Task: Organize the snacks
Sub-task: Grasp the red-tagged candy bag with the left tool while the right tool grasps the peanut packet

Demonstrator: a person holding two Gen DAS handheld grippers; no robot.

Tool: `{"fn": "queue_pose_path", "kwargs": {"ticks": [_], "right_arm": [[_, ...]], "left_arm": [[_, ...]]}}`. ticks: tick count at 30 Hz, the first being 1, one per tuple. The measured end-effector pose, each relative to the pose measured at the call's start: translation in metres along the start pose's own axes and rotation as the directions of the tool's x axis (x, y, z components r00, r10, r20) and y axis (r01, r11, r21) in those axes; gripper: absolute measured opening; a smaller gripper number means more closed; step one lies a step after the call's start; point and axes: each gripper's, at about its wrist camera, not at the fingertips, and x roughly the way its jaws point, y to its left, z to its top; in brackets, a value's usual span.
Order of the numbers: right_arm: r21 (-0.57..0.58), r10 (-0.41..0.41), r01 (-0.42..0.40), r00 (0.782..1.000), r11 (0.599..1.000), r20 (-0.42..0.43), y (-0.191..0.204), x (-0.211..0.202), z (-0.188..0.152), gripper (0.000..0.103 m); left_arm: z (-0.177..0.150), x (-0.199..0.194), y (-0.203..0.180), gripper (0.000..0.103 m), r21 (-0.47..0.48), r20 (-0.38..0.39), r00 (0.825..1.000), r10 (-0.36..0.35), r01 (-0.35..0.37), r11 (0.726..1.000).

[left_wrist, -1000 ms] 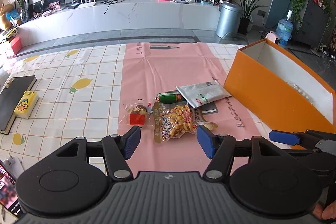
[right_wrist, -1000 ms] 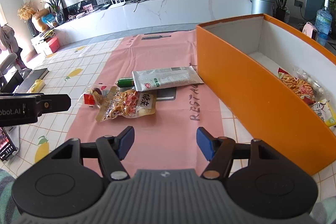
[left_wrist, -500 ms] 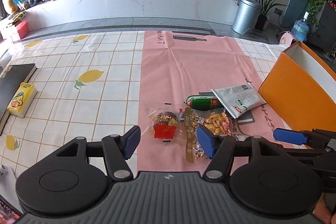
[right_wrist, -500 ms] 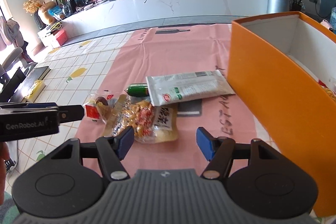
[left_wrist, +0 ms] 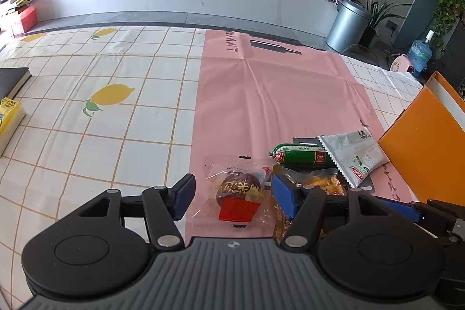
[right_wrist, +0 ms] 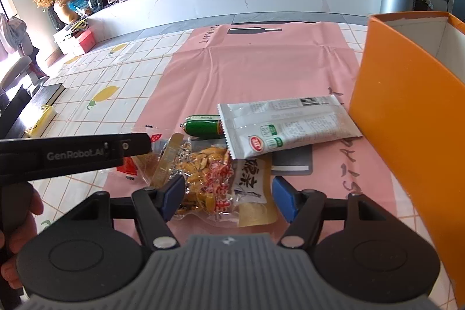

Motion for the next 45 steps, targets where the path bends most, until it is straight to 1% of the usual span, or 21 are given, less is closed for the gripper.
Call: {"fn": "queue_pose_path", "kwargs": {"ticks": [2,3,5,8,10,13,15,16,19,22,26,27,30,35,37,39,41,42,43,45], "right_arm": [[-0.002,0.002,-0.002,1.0,1.0,0.003,0.002,0.002,0.001,0.067],[-0.003,0.004,-0.004,1.0,1.0,0.005,0.003,0.003,0.001,0.068],[-0.008,0.005,-0.005,1.0,1.0,0.004,0.006,0.004,0.002,0.069],[-0.013,0.006,-0.006,1.0,1.0,-0.003,0.01,0.008,0.002,0.069],[-0.016,0.009,-0.009,1.0,1.0,-0.006,0.013,0.01,0.002,0.069],[-0.049,-0.001,0.001,1.0,0.999,-0.017,0.021,0.016,0.002,0.07],[-0.069,-0.021,0.02,0.999,0.997,-0.025,0.027,0.022,0.001,0.074],[-0.079,-0.031,0.029,0.999,0.996,-0.023,0.029,0.023,0.0,0.079],[-0.119,-0.057,0.055,0.998,0.991,-0.018,0.035,0.027,-0.004,0.082],[-0.153,-0.063,0.058,0.998,0.987,-0.024,0.034,0.024,-0.009,0.082],[-0.176,-0.071,0.063,0.997,0.982,-0.041,0.026,0.01,-0.021,0.076],[-0.162,-0.079,0.07,0.995,0.984,-0.053,0.024,0.005,-0.024,0.074],[-0.097,-0.1,0.091,0.991,0.991,-0.085,0.016,-0.008,-0.032,0.074],[0.045,-0.065,0.072,0.987,0.996,-0.147,0.003,-0.027,-0.046,0.074],[0.084,-0.017,0.031,0.986,0.996,-0.164,-0.002,-0.034,-0.054,0.074],[0.086,0.033,-0.019,0.986,0.996,-0.166,-0.002,-0.041,-0.06,0.072],[0.082,0.073,-0.06,0.984,0.995,-0.163,-0.002,-0.047,-0.066,0.068],[0.074,0.092,-0.082,0.983,0.994,-0.157,-0.002,-0.052,-0.067,0.068],[0.056,0.09,-0.082,0.985,0.995,-0.145,-0.001,-0.056,-0.068,0.068],[-0.008,0.05,-0.051,0.994,0.999,-0.098,0.001,-0.066,-0.068,0.068]], "left_arm": [[-0.001,0.004,0.001,0.057,-0.005,-0.017,1.0,-0.01,0.01,1.0],[-0.002,0.004,0.002,0.056,-0.007,-0.02,1.0,-0.018,0.018,1.0],[-0.003,0.003,0.003,0.05,-0.009,-0.019,0.999,-0.027,0.027,1.0],[-0.005,-0.002,0.006,0.047,-0.02,-0.029,1.0,-0.011,0.011,1.0],[-0.008,-0.009,0.012,0.046,-0.045,-0.037,0.999,0.007,-0.008,0.999],[-0.015,-0.022,0.024,0.046,-0.096,-0.04,0.999,0.02,-0.024,0.995],[-0.019,-0.027,0.029,0.046,-0.11,-0.052,0.998,0.028,-0.034,0.993],[-0.021,-0.027,0.031,0.045,-0.113,-0.06,0.998,0.029,-0.035,0.993],[-0.024,-0.029,0.03,0.045,-0.111,-0.066,0.998,0.02,-0.027,0.993],[-0.024,-0.031,0.023,0.045,-0.098,-0.067,0.998,-0.014,0.008,0.995],[-0.029,-0.032,0.012,0.045,-0.086,-0.079,0.996,-0.047,0.04,0.995],[-0.032,-0.033,0.008,0.045,-0.085,-0.086,0.995,-0.057,0.05,0.995],[-0.04,-0.036,-0.002,0.045,-0.084,-0.099,0.991,-0.09,0.081,0.993],[-0.054,-0.046,-0.012,0.045,-0.083,-0.119,0.988,-0.101,0.092,0.992],[-0.06,-0.05,-0.016,0.045,-0.083,-0.123,0.987,-0.105,0.095,0.992],[-0.063,-0.054,-0.018,0.045,-0.085,-0.125,0.987,-0.096,0.086,0.993],[-0.065,-0.057,-0.019,0.045,-0.085,-0.126,0.989,-0.081,0.071,0.994],[-0.066,-0.059,-0.02,0.045,-0.084,-0.123,0.99,-0.073,0.063,0.994],[-0.067,-0.06,-0.019,0.045,-0.084,-0.117,0.991,-0.066,0.056,0.995],[-0.067,-0.061,-0.018,0.045,-0.083,-0.099,0.993,-0.056,0.048,0.995]]}}
